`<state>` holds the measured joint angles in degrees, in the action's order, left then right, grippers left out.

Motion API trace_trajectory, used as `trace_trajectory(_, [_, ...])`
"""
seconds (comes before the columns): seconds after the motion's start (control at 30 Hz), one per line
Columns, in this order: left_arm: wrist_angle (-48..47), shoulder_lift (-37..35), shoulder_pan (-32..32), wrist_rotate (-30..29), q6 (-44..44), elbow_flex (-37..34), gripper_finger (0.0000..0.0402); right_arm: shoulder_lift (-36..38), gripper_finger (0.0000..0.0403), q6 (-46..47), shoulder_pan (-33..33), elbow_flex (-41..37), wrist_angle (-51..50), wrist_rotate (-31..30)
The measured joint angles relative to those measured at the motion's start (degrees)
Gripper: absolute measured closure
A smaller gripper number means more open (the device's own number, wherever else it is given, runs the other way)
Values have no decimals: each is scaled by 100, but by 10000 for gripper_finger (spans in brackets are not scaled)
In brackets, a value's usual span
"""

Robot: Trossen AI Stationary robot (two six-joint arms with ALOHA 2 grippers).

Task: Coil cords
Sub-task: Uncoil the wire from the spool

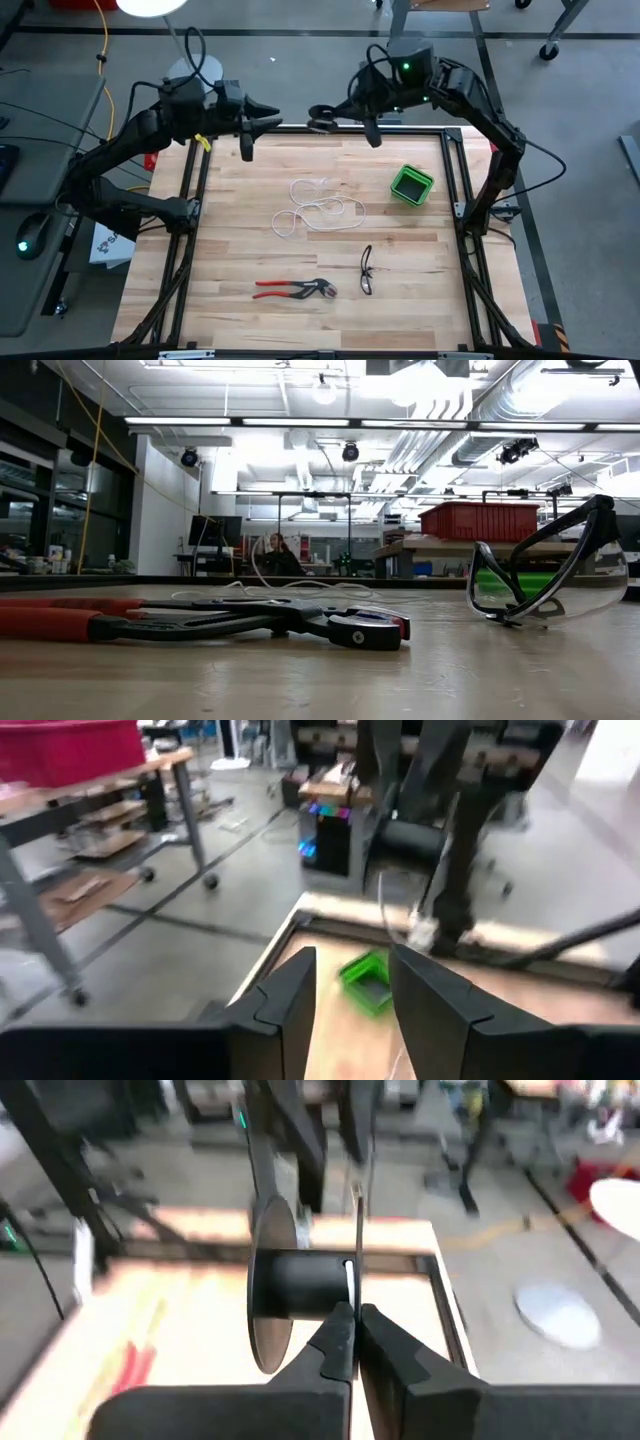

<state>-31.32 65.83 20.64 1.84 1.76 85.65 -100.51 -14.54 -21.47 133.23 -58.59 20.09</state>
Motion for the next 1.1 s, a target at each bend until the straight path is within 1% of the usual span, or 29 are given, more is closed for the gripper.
trace_trajectory(0.07, [-201,21,-3,-171,227,0,277,0,403,-230,-7,-2,-348,-153])
trace_trajectory(0.17, [-286,69,-2,-414,495,0,277,0,403,-399,30,-1,-580,-123])
trace_trajectory(0.27, [-140,117,-2,-426,538,0,277,0,403,-474,148,0,-579,-21])
trace_trajectory(0.33, [-71,163,-3,-312,500,0,277,0,403,-503,218,-1,-579,-155])
trace_trajectory(0.4, [-18,225,-75,-145,482,0,277,0,403,-527,266,0,-577,-482])
trace_trajectory(0.47, [-21,287,-235,-180,836,0,277,-25,403,-594,322,0,-560,-935])
trace_trajectory(0.57, [86,386,-491,-617,1513,0,277,-77,403,-756,455,0,-510,-1958])
trace_trajectory(0.67, [354,464,-587,-749,1547,0,277,-139,403,-902,591,0,-382,-2837])
trace_trajectory(0.8, [721,469,-557,-773,1157,0,277,-223,403,-1064,774,0,-149,-3836])
trace_trajectory(0.93, [961,407,-395,-758,326,4,277,-305,403,-1341,942,-2,148,-4723])
trace_trajectory(1.0, [971,383,-246,-749,-288,7,277,-366,403,-1566,1039,-2,308,-5170])
trace_trajectory(1.1, [978,365,74,-555,-1767,11,277,-438,403,-2053,1164,-2,703,-5644])
